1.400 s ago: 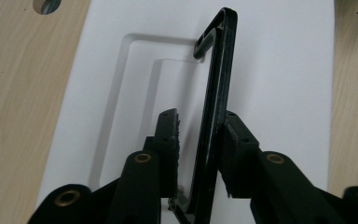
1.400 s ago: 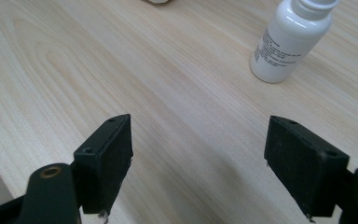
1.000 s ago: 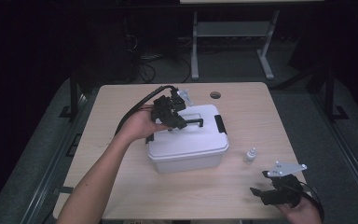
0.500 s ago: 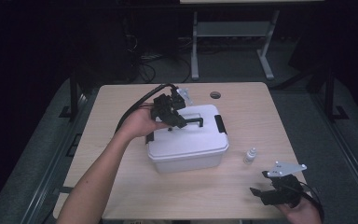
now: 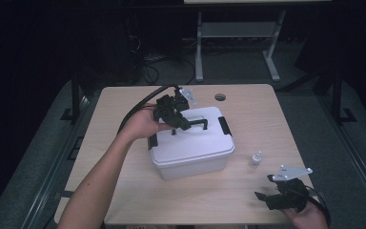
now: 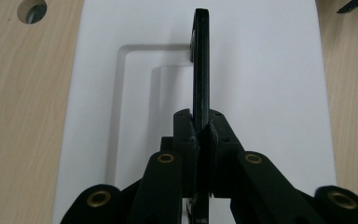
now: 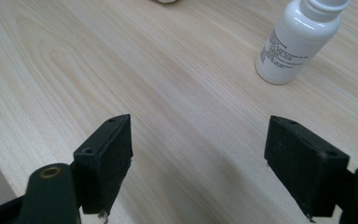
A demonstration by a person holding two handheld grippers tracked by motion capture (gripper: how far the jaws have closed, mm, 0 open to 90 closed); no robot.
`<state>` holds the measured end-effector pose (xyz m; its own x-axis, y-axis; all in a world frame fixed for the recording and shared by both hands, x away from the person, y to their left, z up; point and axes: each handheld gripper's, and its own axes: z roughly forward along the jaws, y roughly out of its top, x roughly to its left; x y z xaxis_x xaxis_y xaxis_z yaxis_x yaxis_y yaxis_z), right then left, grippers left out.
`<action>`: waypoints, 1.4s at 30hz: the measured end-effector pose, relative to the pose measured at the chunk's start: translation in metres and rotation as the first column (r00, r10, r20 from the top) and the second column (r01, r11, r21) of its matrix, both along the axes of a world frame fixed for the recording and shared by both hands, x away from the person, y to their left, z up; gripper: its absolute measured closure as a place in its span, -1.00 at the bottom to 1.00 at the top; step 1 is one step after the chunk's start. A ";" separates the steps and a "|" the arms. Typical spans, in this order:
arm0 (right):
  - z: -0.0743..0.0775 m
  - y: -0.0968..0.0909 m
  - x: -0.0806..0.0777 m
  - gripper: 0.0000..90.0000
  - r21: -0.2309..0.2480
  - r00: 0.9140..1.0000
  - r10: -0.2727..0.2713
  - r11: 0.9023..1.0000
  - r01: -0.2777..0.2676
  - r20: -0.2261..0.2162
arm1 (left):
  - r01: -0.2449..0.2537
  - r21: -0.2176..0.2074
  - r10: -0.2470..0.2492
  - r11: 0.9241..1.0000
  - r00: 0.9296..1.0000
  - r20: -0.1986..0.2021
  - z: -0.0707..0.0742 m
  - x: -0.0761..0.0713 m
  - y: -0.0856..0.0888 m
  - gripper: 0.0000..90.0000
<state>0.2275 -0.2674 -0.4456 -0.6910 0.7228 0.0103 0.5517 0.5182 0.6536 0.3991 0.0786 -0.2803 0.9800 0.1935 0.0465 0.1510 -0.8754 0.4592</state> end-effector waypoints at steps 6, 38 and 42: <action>0.000 0.000 0.000 -0.49 -0.002 1.000 0.003 1.000 -0.003 0.001 | 0.006 -0.008 -0.005 1.000 1.000 0.014 0.007 0.000 0.000 0.87; 0.001 0.002 0.000 -0.49 -0.010 1.000 -0.007 1.000 0.007 -0.001 | -0.089 -0.086 0.099 0.992 0.989 0.112 0.070 -0.037 0.078 0.87; 0.001 0.002 0.000 -0.49 -0.014 1.000 -0.007 1.000 0.007 -0.002 | -0.108 -0.074 0.116 0.991 0.986 0.120 0.073 -0.042 0.090 0.87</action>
